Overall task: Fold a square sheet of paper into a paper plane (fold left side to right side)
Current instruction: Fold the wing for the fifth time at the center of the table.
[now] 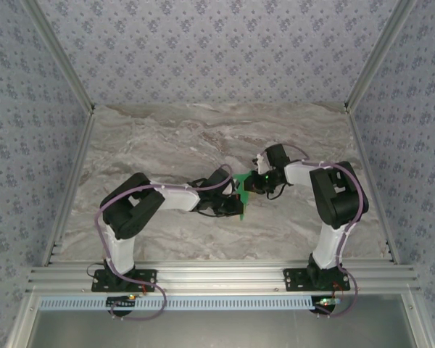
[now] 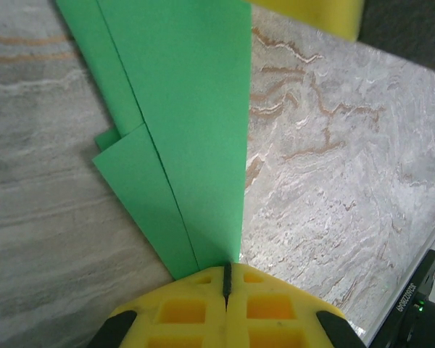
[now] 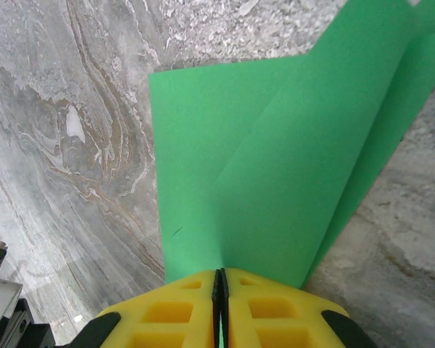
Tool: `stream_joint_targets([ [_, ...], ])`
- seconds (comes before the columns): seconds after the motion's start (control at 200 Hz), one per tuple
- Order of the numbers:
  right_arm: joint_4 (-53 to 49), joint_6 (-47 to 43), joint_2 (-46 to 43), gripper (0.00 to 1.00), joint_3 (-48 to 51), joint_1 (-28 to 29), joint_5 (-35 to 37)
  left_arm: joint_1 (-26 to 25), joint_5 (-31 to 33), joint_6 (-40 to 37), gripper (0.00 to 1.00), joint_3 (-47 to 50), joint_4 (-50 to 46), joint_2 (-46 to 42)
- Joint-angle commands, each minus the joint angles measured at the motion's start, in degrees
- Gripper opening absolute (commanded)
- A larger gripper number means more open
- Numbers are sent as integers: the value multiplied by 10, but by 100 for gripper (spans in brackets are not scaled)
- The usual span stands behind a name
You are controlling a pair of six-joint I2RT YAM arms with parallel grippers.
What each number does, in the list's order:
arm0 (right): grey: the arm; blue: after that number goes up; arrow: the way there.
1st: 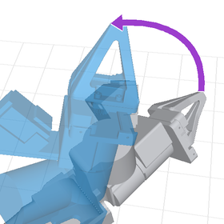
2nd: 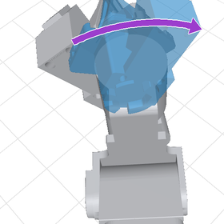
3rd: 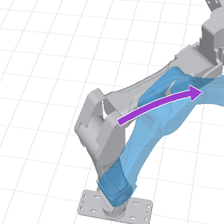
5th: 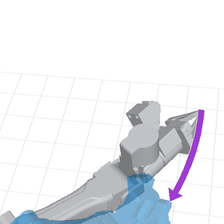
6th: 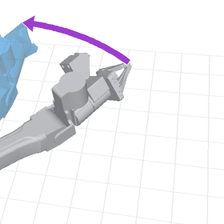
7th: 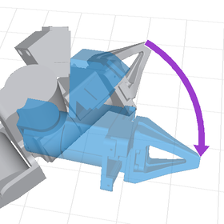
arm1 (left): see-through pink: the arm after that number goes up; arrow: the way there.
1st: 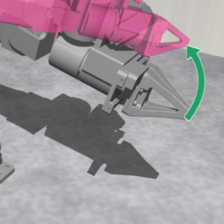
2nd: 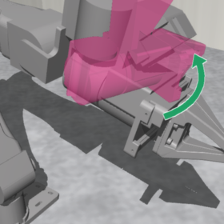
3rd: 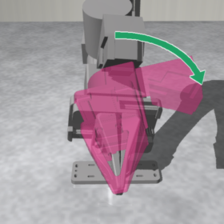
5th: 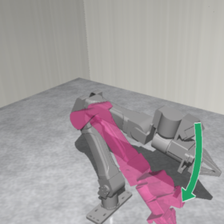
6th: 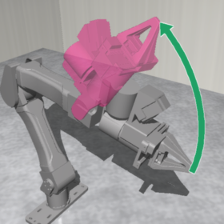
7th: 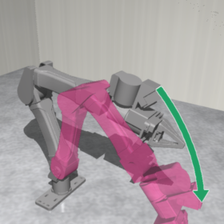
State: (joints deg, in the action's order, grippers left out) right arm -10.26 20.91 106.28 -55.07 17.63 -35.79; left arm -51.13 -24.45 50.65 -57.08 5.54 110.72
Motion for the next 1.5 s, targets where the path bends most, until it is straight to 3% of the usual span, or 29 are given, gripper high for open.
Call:
stream_joint_targets([
  [0.0, -8, -26, 24, 11, -24, -17, 28, -13, 52, 0, 0, 35, -137, 61],
  [0.929, -46, -46, 102, 12, -127, -76, 18, -13, 50, -1, 0, 36, -134, 60],
  [1.364, -66, -48, 155, 13, -220, -105, 16, -13, 47, -2, 0, 37, -128, 58],
  [1.494, -66, -46, 132, 13, -221, -109, 8, -14, 47, -3, 0, 37, -124, 55],
])
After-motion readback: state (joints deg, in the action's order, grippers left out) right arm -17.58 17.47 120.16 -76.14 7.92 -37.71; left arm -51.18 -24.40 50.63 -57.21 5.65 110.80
